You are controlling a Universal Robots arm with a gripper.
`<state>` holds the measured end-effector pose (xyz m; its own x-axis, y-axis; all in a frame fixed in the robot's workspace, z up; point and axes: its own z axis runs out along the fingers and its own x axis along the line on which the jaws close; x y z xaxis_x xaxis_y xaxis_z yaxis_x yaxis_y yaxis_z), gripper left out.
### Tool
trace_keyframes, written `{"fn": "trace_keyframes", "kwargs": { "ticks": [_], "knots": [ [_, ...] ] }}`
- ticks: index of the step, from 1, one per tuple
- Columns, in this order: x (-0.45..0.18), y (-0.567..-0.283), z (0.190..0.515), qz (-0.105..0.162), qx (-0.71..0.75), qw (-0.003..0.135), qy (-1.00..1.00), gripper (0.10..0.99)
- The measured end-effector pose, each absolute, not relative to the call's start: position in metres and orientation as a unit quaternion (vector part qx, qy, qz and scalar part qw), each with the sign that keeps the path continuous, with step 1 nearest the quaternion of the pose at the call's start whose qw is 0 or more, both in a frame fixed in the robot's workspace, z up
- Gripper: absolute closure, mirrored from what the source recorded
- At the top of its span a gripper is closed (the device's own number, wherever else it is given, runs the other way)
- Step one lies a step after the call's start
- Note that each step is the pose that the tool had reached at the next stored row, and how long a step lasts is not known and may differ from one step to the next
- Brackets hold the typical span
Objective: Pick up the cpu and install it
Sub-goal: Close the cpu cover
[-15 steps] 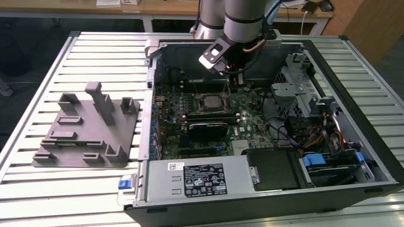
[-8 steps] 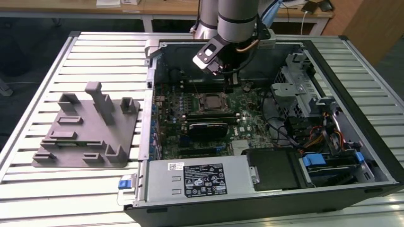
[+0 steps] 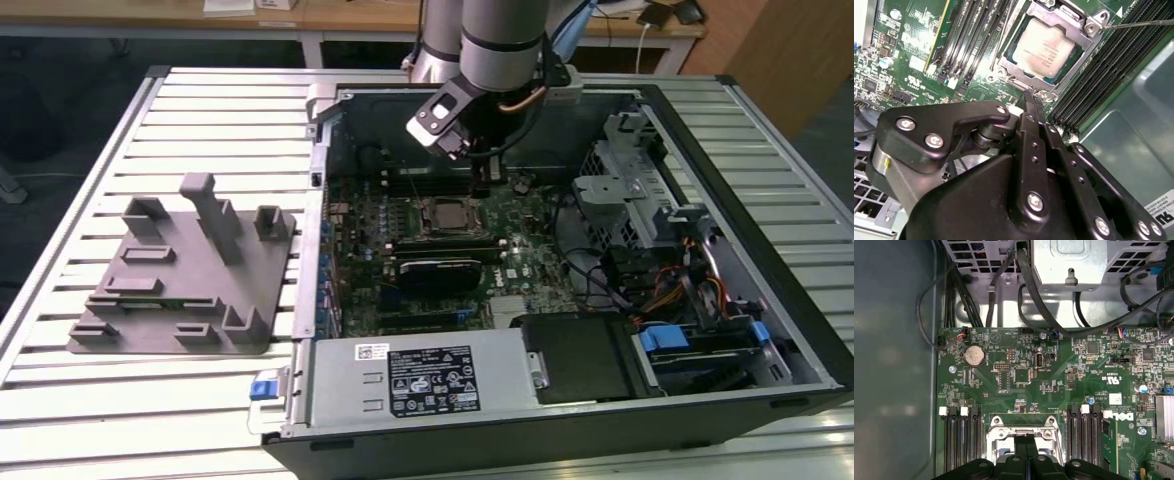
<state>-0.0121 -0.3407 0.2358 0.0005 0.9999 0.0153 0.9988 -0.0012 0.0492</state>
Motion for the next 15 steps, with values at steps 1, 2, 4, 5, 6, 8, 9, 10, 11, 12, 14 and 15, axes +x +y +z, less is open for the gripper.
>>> {"fn": "trace_keyframes", "kwargs": {
  "ticks": [1,2,4,5,6,8,9,10,11,12,14,15],
  "knots": [
    [-0.0121,-0.3407,0.2357,0.022,0.707,0.012,0.707,0.980],
    [-0.0121,-0.3407,0.2355,0.022,0.707,0.011,0.707,0.980],
    [-0.0121,-0.3407,0.2353,0.021,0.707,0.010,0.707,0.980],
    [-0.0121,-0.3407,0.2352,0.021,0.707,0.010,0.707,0.980],
    [-0.0121,-0.3407,0.2351,0.020,0.707,0.009,0.707,0.980],
    [-0.0121,-0.3407,0.2349,0.019,0.707,0.009,0.707,0.980],
    [-0.0121,-0.3407,0.2348,0.019,0.707,0.008,0.707,0.980],
    [-0.0121,-0.3407,0.2347,0.018,0.707,0.008,0.707,0.980],
    [-0.0121,-0.3407,0.2345,0.018,0.707,0.007,0.707,0.980],
    [-0.0121,-0.3407,0.2344,0.018,0.707,0.007,0.707,0.980],
    [-0.0121,-0.3407,0.2342,0.017,0.707,0.006,0.707,0.980],
    [-0.0121,-0.3407,0.2341,0.016,0.707,0.005,0.707,0.980]
  ]
}}
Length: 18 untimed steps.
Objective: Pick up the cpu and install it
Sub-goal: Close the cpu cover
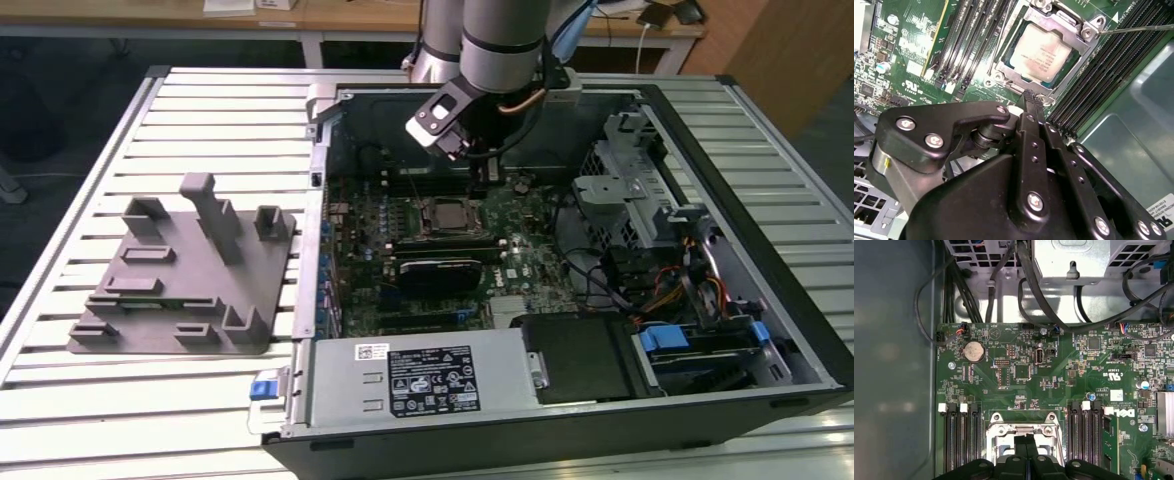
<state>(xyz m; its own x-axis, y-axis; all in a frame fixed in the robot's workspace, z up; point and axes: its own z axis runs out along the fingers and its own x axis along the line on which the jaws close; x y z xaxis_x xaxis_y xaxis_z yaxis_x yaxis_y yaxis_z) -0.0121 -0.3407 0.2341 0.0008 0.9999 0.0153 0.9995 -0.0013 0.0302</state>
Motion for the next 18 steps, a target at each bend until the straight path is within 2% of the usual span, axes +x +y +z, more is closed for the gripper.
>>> {"fn": "trace_keyframes", "kwargs": {
  "ticks": [18],
  "knots": [
    [-0.0148,-0.3407,0.2330,0.012,0.707,0.001,0.707,0.980]
  ]
}}
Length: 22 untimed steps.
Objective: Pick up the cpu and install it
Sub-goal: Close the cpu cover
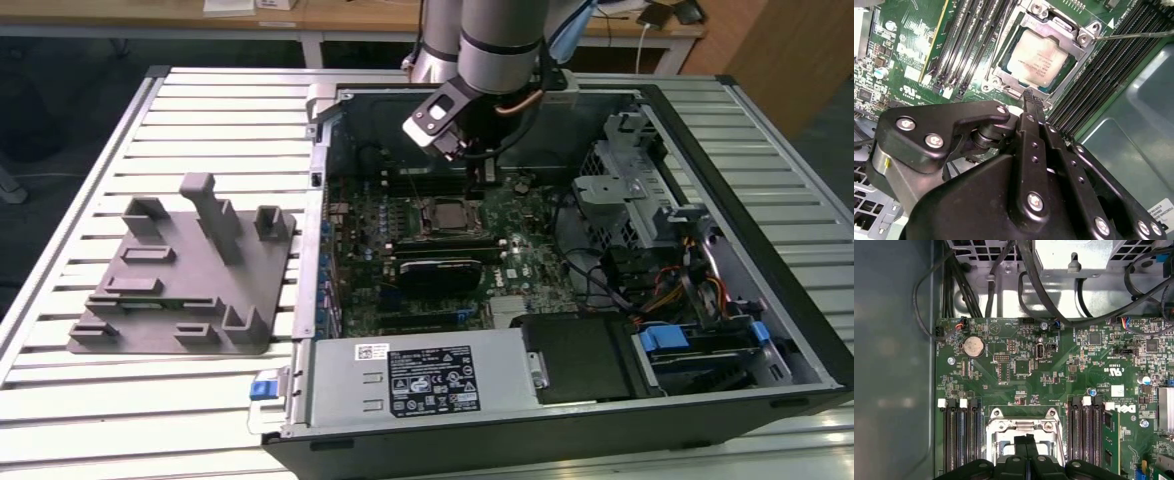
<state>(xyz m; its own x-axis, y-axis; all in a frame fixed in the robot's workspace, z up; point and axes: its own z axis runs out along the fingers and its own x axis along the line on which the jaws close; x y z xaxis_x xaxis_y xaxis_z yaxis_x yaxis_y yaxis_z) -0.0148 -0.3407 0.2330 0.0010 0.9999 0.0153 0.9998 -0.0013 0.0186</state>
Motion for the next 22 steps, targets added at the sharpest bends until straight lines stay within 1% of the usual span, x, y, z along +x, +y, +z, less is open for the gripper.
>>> {"fn": "trace_keyframes", "kwargs": {
  "ticks": [22],
  "knots": [
    [-0.033,-0.341,0.232,0.012,0.707,0.001,0.707,0.980]
  ]
}}
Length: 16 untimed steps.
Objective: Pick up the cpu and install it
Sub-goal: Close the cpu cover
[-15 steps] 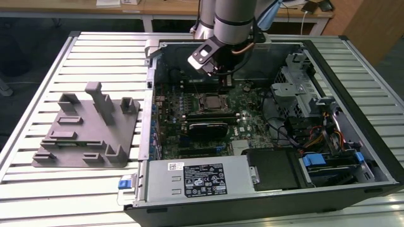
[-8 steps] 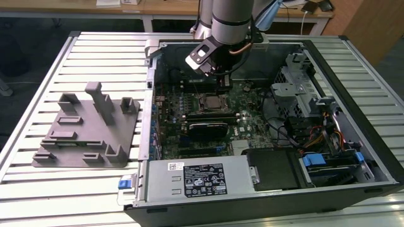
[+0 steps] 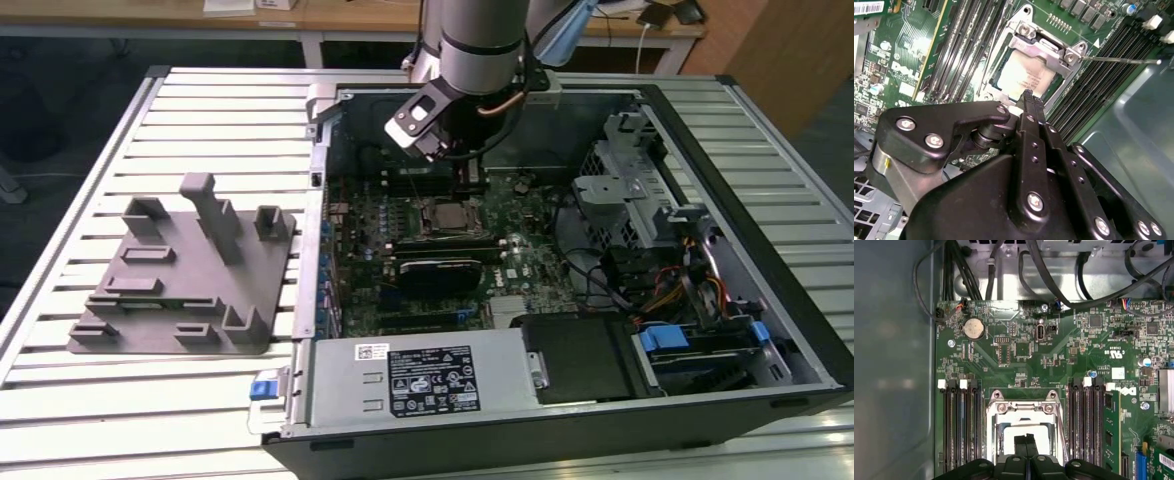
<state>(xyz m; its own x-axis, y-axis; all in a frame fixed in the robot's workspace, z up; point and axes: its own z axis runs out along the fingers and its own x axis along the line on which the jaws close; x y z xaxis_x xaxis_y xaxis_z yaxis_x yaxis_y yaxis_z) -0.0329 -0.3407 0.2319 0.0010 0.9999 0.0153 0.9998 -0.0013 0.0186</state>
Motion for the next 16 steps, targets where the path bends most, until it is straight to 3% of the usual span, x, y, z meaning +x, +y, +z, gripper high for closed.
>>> {"fn": "trace_keyframes", "kwargs": {
  "ticks": [16],
  "knots": [
    [-0.046,-0.341,0.231,0.012,0.707,0.001,0.707,0.980]
  ]
}}
